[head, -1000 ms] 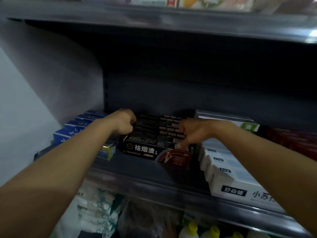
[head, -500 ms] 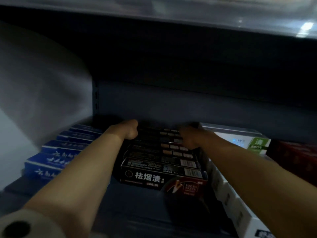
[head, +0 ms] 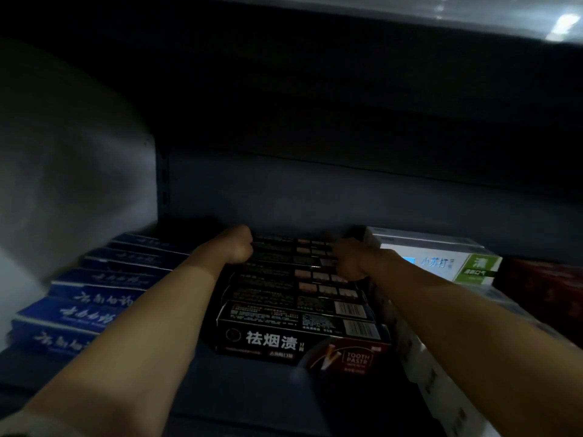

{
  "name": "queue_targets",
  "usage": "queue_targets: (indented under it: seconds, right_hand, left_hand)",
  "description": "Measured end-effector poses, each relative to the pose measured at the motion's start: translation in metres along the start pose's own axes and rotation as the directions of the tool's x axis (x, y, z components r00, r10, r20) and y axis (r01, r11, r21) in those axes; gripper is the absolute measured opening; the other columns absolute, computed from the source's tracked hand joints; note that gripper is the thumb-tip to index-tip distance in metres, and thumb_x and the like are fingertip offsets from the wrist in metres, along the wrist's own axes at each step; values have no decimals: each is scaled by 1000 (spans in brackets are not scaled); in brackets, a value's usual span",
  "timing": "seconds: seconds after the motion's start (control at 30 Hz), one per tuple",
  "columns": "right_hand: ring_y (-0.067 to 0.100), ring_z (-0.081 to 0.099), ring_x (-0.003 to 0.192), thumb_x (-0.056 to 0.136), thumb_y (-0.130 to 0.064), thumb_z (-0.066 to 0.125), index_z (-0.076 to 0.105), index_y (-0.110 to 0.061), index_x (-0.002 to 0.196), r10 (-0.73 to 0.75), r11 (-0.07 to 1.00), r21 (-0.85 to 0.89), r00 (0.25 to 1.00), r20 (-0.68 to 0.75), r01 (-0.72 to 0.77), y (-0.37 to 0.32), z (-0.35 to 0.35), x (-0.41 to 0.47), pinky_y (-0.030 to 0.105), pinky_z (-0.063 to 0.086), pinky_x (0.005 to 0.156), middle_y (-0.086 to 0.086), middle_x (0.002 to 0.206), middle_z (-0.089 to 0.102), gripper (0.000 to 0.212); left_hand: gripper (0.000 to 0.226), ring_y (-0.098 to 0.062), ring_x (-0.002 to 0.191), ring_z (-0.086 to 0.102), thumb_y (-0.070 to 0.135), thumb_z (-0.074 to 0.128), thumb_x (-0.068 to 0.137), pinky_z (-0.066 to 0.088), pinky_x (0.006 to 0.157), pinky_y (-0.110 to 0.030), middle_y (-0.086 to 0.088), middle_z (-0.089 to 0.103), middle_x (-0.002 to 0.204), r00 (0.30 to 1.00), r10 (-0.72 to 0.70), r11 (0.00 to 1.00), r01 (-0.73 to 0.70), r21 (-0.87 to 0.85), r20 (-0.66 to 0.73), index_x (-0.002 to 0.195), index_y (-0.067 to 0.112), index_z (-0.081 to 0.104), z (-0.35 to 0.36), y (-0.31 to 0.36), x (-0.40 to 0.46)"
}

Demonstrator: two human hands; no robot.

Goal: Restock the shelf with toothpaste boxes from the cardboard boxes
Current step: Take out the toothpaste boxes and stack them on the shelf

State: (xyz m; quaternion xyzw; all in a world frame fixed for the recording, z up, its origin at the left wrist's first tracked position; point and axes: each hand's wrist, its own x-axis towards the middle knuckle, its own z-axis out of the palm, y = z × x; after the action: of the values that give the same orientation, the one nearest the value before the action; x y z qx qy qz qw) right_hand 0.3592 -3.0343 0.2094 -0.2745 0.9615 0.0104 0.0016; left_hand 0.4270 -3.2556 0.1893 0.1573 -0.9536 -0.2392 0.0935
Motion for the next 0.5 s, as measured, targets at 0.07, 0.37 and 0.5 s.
queue_targets:
  seconds: [0.07,0.37,0.5]
  right_hand:
    - [30,52,121,93,-10,55,49,3,132,8,1000,8,1000,-14,-7,0,0,-1,28,43,93,19,135,50,42]
    - [29,55,115,92,-10,54,53,1,125,-51,996,-82,995,-80,44,-5,-11,-11,26,44,85,17,131,53,35]
    - [27,53,115,91,-11,55,50,-6,129,-164,986,-69,972,-169,155,-25,-22,-22,25,43,89,13,132,51,38]
  left_hand:
    - [24,-26,93,58,-2,46,88,43,76,-27,-13,59,96,1000,10,1000,-10,-15,-2,68,11,52,0,1,-3]
    - [20,-29,110,54,0,45,88,43,93,-32,-16,56,119,999,37,998,-36,47,-21,102,5,57,-18,1,-20]
    - [24,-32,104,58,-3,47,81,43,83,-29,-17,63,109,998,43,995,-39,87,-52,69,18,48,-42,-2,-46]
